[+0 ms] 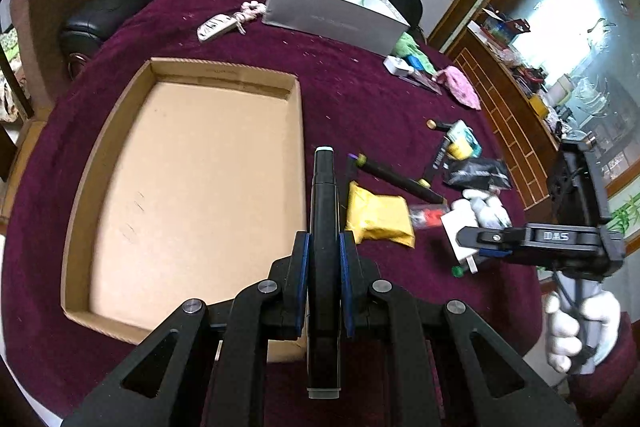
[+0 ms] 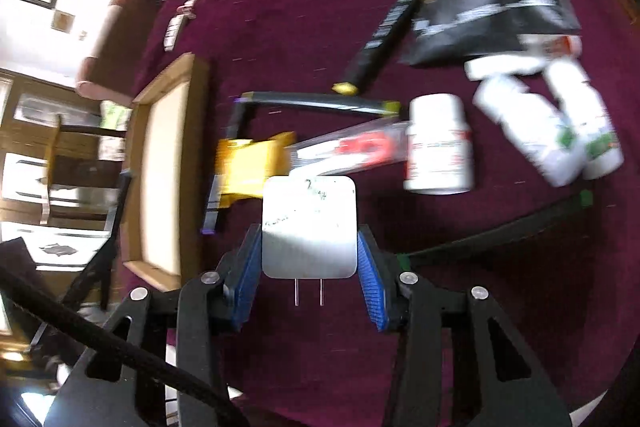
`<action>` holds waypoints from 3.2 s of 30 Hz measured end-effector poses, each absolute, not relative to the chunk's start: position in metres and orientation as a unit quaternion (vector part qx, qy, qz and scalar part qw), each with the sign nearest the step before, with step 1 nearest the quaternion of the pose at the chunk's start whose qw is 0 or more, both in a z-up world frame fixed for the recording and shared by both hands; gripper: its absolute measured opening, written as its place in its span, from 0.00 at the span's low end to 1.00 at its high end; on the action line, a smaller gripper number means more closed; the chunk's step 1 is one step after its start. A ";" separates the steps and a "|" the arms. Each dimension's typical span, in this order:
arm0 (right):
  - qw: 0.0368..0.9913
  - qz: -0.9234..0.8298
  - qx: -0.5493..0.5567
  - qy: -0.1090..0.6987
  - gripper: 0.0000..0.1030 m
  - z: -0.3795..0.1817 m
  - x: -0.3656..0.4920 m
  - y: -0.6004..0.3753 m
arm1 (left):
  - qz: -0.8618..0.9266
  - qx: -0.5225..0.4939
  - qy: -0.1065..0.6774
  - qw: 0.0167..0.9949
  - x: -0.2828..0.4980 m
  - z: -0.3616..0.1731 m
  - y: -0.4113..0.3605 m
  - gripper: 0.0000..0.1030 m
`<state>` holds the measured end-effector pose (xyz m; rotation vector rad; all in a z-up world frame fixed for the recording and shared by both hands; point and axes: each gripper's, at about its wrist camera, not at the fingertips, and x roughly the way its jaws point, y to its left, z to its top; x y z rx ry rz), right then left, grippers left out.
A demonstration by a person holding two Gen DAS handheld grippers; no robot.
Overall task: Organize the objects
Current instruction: 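Carry the marker with the left tool while the right tool carries the charger into the tray, then open the left tool to drop the marker while the right tool releases the charger, then grasp the yellow packet with the left tool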
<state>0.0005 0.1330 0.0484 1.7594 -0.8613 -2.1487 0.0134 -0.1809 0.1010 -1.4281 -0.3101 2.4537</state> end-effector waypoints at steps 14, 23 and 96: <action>0.166 -0.708 0.604 -0.327 0.42 0.049 -0.111 0.009 | 0.836 -0.513 -0.149 0.126 -0.092 0.063 -0.241 0.11; 0.103 -0.734 0.611 -0.279 0.42 0.035 -0.171 -0.025 | 0.813 -0.534 -0.199 0.115 -0.143 0.022 -0.254 0.11; -0.005 -0.754 0.536 -0.379 0.55 0.070 -0.035 0.146 | 0.814 -0.525 -0.187 0.164 -0.110 0.074 -0.223 0.36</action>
